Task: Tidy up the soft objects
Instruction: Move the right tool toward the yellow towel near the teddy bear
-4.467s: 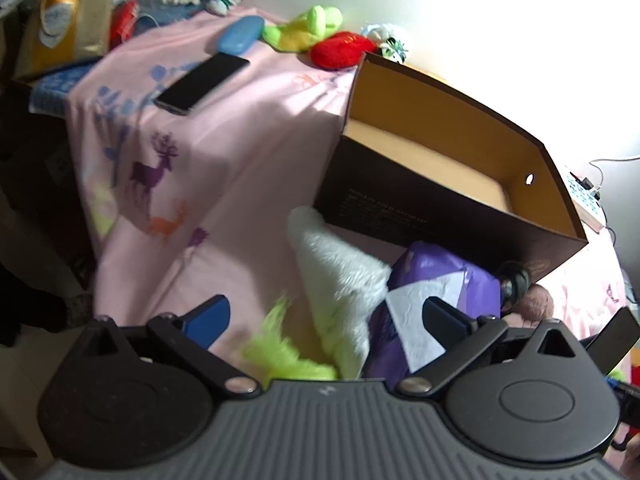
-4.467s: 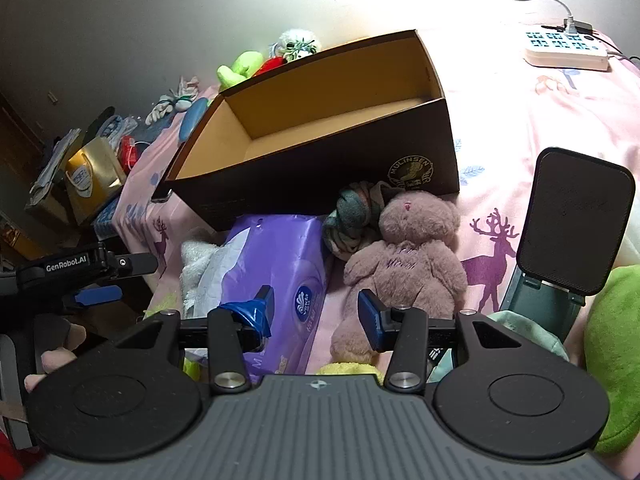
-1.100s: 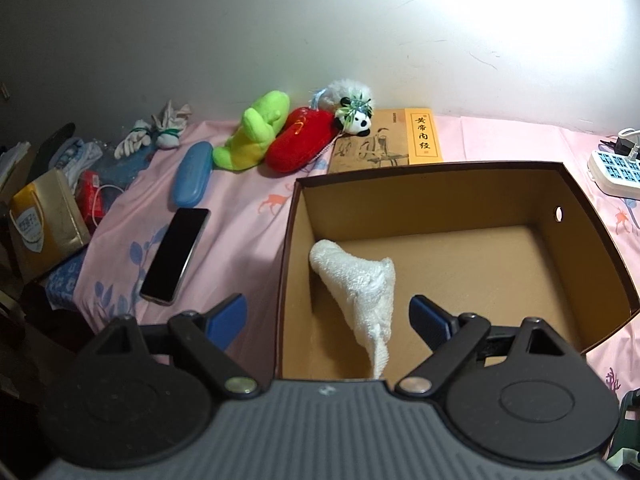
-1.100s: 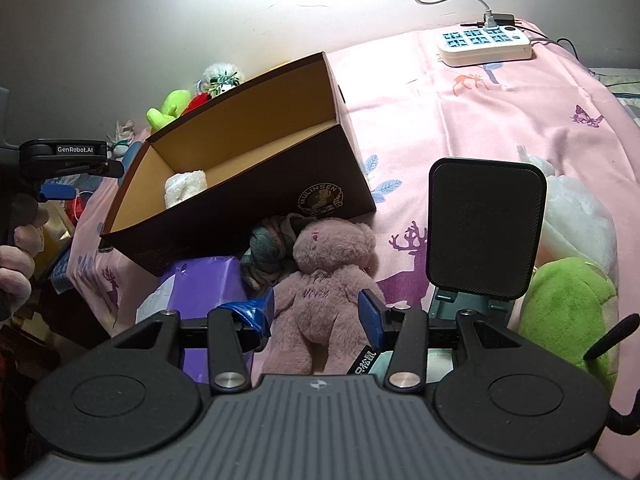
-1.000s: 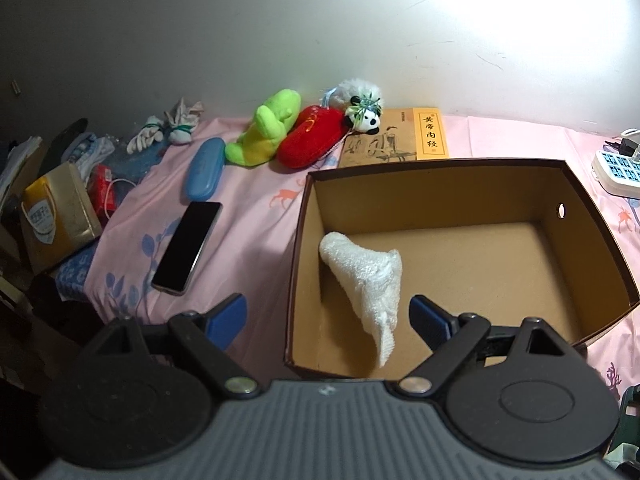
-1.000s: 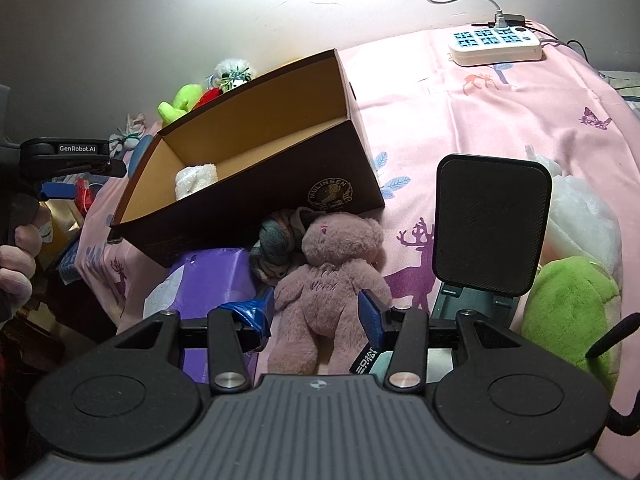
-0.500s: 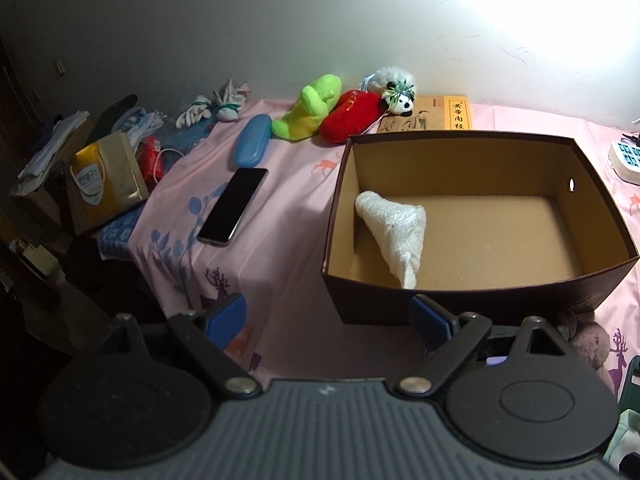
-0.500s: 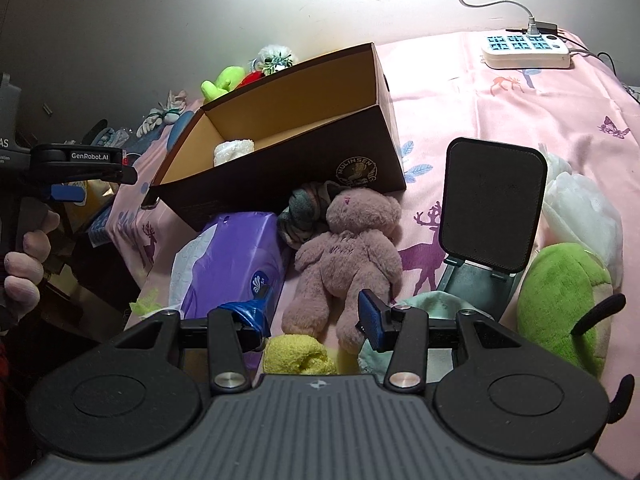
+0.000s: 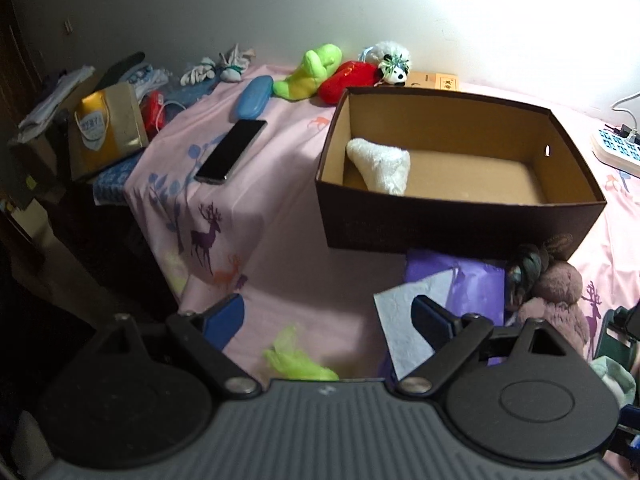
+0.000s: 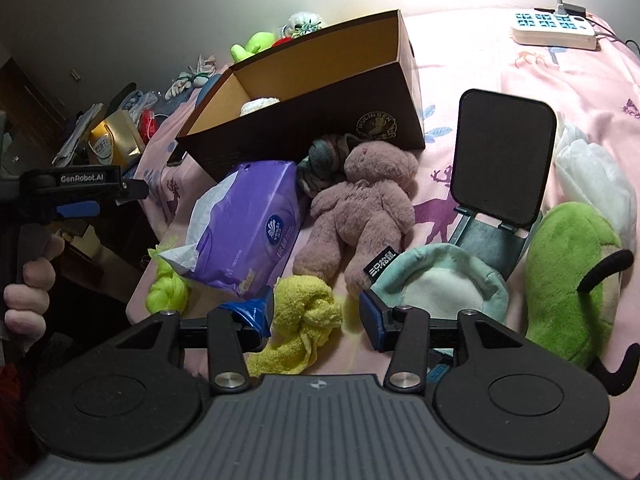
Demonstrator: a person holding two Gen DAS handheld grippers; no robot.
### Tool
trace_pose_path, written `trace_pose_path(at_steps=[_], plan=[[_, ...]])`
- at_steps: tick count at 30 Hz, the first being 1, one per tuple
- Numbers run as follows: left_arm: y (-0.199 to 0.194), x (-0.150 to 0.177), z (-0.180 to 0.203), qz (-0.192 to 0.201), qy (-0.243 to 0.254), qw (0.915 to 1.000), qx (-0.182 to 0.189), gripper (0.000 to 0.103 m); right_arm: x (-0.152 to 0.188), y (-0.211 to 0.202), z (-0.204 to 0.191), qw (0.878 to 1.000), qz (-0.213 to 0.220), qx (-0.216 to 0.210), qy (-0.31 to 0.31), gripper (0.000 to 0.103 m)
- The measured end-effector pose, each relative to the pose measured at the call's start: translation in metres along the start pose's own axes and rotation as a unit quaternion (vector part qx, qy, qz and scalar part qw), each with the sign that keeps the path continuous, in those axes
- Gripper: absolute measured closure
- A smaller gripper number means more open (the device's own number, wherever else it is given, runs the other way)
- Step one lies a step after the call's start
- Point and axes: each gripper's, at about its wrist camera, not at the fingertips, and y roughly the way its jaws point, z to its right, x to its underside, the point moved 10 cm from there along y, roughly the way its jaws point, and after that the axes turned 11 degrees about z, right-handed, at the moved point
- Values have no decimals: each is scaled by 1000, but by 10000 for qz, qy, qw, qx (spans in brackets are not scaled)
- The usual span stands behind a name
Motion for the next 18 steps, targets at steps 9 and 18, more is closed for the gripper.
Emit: trace_pose_path(at_steps=[9, 18], plan=[[-24, 73, 3, -334, -568, 9956, 663, 9, 25, 34, -7, 9986, -469, -235, 63, 70], [-36, 91, 8, -325, -647, 9926, 976, 8, 43, 61, -4, 9936, -935, -324, 542, 69]])
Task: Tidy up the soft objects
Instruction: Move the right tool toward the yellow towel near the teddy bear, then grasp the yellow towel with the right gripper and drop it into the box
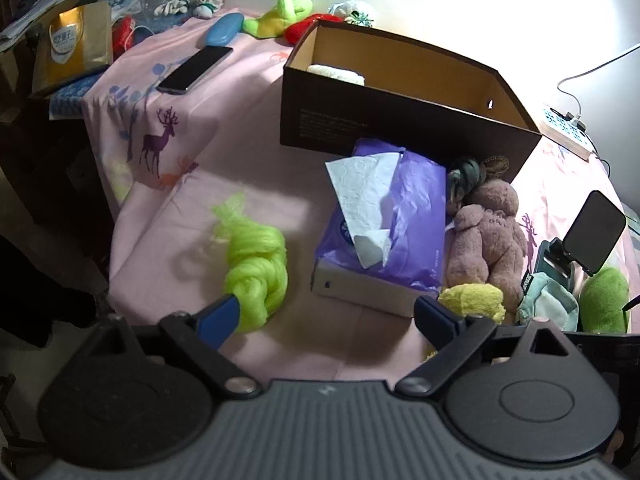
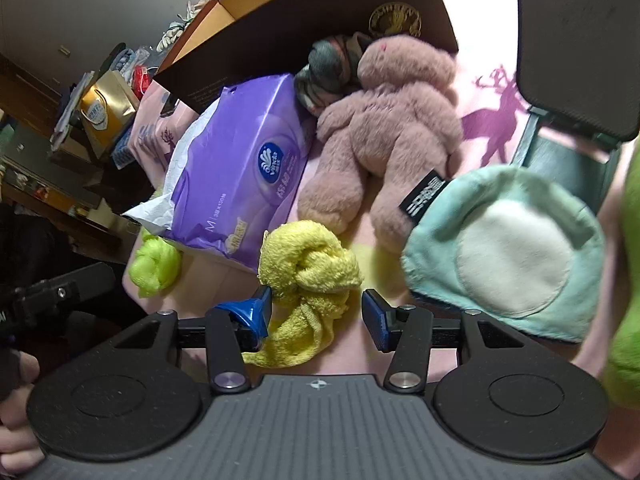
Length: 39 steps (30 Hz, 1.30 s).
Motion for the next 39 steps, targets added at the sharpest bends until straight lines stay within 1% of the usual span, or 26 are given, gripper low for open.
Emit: trace_pose_path(at_steps=[3, 4, 6, 7, 9, 12, 14, 16, 19, 22, 25, 27, 29, 30, 32, 33, 36, 39], plan=[[1, -5, 2, 34, 89, 10000, 25, 8, 3, 7, 1, 9992, -98, -199, 326, 69], [2, -7, 1, 33, 115, 9999, 22, 8, 4, 8, 2, 9984, -75, -297, 475, 71], [5, -10, 0, 17, 145, 9999, 38, 8, 3, 8, 3, 9973, -52, -464, 560, 78], [7, -11, 0, 4, 152, 9999, 54, 8, 2, 7, 3, 9973, -10, -499, 544, 80], [12, -15, 0, -17, 183, 9998, 101, 8, -1, 2, 2, 9971, 33, -555, 516, 90], [17, -25, 2, 15, 233, 9995, 234, 8, -6, -17, 5, 9954, 112, -707, 629, 101], [20, -33, 5, 72, 255, 9990, 360, 8, -13, -33, 9, 9951, 224, -685, 682, 103], [24, -41, 8, 126, 288, 9983, 485, 8, -22, -49, 12, 9941, 374, -688, 749, 103], [32, -50, 12, 168, 337, 9972, 642, 8, -43, -69, 15, 9929, 660, -609, 781, 103], [41, -57, 13, 175, 300, 9962, 803, 8, -74, -86, 9, 9891, 995, -711, 816, 103], [46, -64, 11, 221, 264, 9950, 940, 8, -116, -96, -12, 9841, 1358, -876, 730, 103], [49, -68, 8, 256, 234, 9942, 1022, 8, -153, -93, -31, 9820, 1560, -945, 495, 103], [51, -72, 3, 291, 195, 9933, 1100, 8, -184, -83, -44, 9824, 1591, -919, 330, 103], [52, -73, 0, 299, 177, 9931, 1124, 8, -201, -71, -51, 9837, 1559, -874, 198, 103], [55, -74, -7, 302, 123, 9928, 1156, 8, -228, -45, -63, 9865, 1472, -700, -133, 103], [56, -74, -10, 295, 96, 9927, 1162, 8, -242, -25, -67, 9890, 1348, -532, -302, 103], [61, -72, -25, 259, 10, 9933, 1126, 8, -268, 34, -69, 9931, 968, -10, -657, 103], [63, -68, -43, 235, -94, 9945, 1017, 8, -282, 81, -68, 9937, 695, 231, -851, 103]])
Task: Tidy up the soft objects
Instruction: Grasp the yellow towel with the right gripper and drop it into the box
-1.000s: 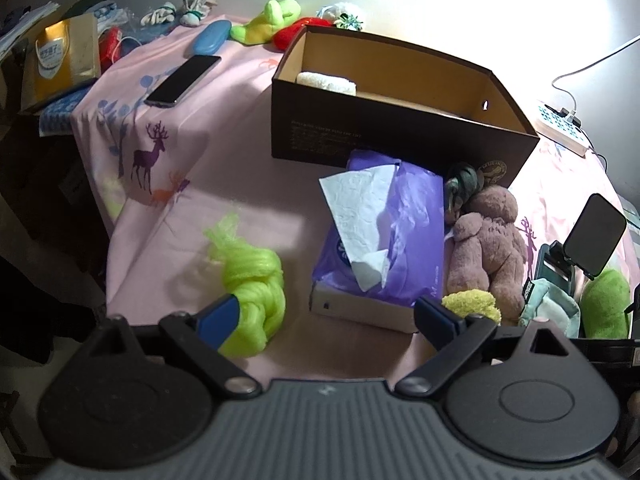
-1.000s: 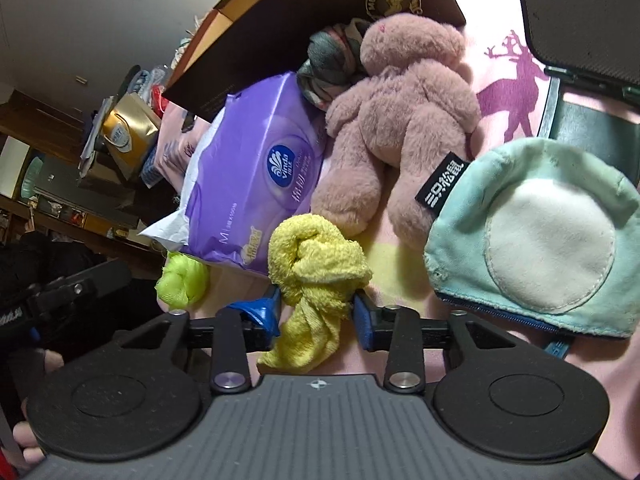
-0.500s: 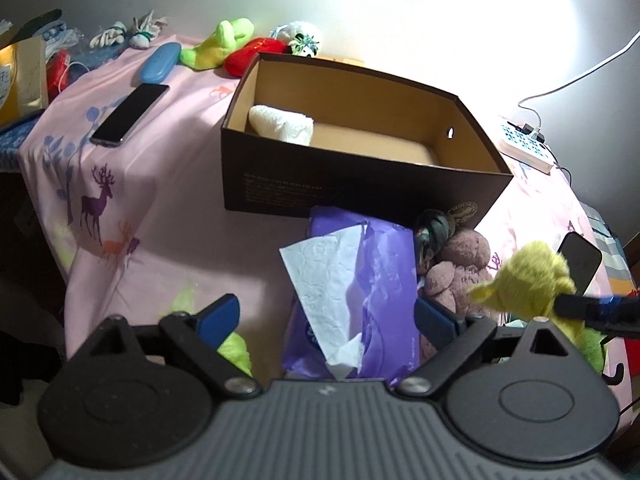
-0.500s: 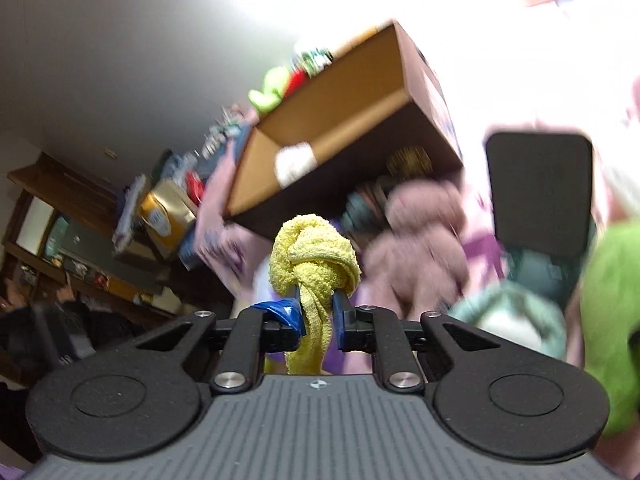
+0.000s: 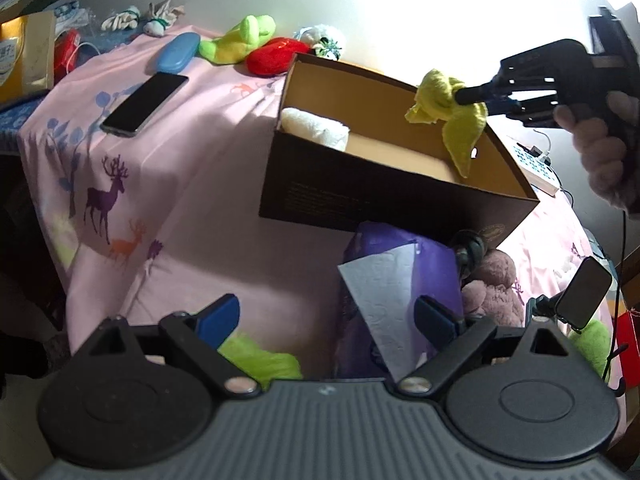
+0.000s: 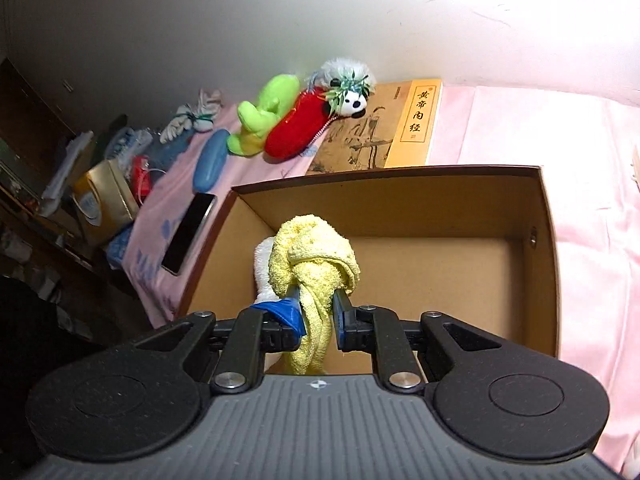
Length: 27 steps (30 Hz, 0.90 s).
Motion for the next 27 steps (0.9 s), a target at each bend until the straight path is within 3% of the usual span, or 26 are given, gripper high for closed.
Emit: trace_pose_path(at_steps=[5, 10, 13, 17, 27], plan=[[-4, 7, -28, -20, 3, 9995, -304, 8, 5, 64, -2, 9991, -122, 325, -239, 103], [-9, 6, -47, 31, -14, 9991, -428, 8, 9, 95, -2, 9968, -10, 617, -517, 103], [-8, 3, -52, 47, -9, 9990, -440, 8, 17, 102, 3, 9974, -124, 652, -283, 98], [-1, -1, -52, 23, 9, 9994, -341, 8, 19, 95, 10, 9969, -255, 737, -79, 97], [20, -19, -29, -47, 236, 9997, -7, 8, 16, 18, 11, 9978, 127, 618, 216, 96]])
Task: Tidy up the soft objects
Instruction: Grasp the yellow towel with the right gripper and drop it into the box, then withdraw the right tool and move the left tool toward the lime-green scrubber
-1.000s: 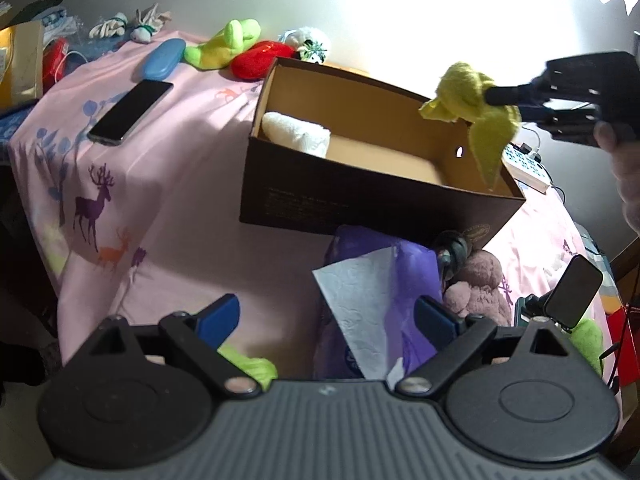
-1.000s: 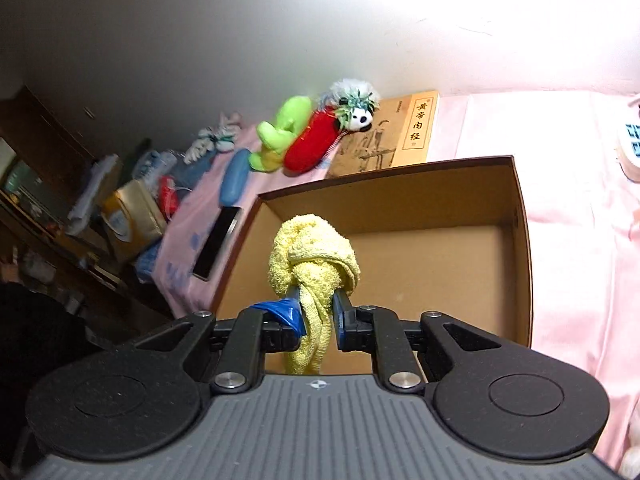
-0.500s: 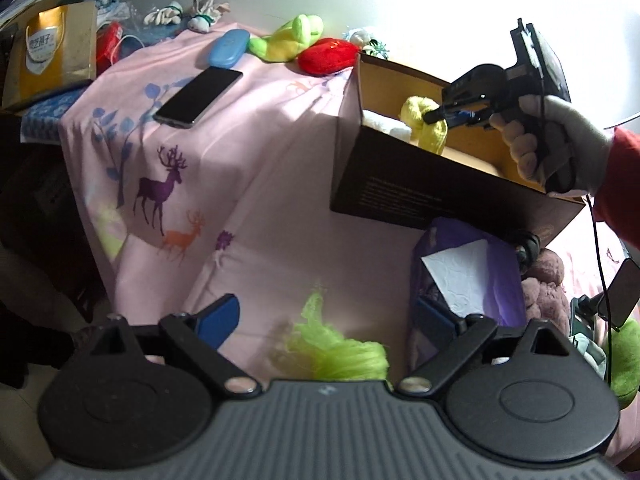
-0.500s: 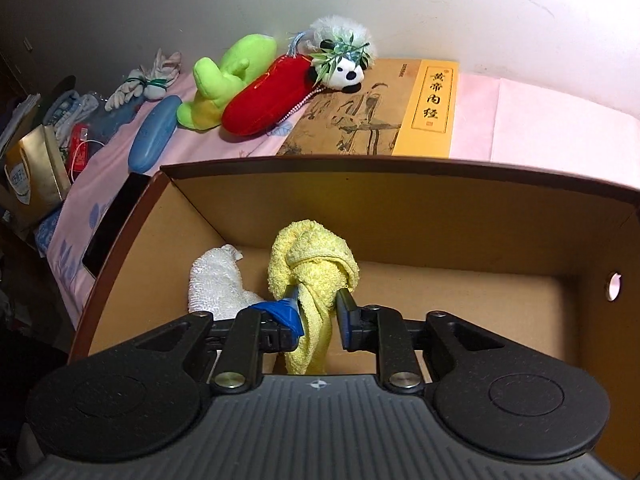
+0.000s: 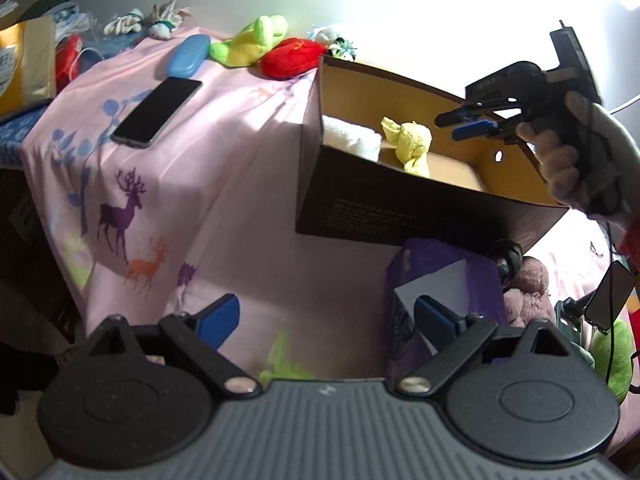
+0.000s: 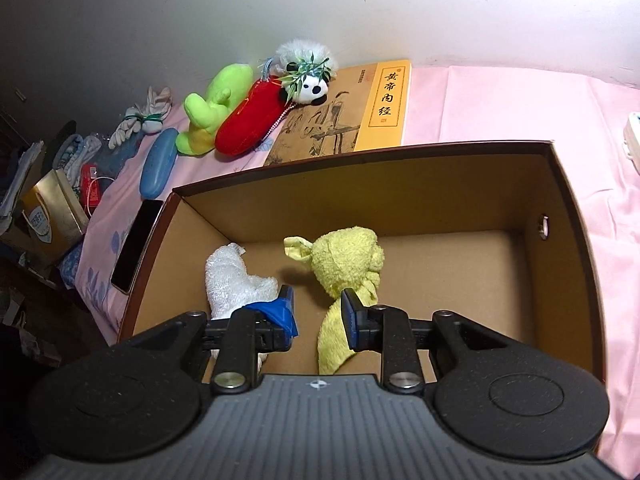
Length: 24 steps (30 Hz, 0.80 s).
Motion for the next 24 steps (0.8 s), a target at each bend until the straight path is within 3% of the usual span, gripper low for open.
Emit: trace_pose_path(at_steps=[14, 24], plan=[[28, -19, 45, -228, 800, 9955, -452, 8, 47, -104, 13, 9981, 475, 200, -338, 94], [24, -10, 70, -371, 916, 9901, -993, 8, 94, -150, 30, 9969, 519, 353, -479, 93]])
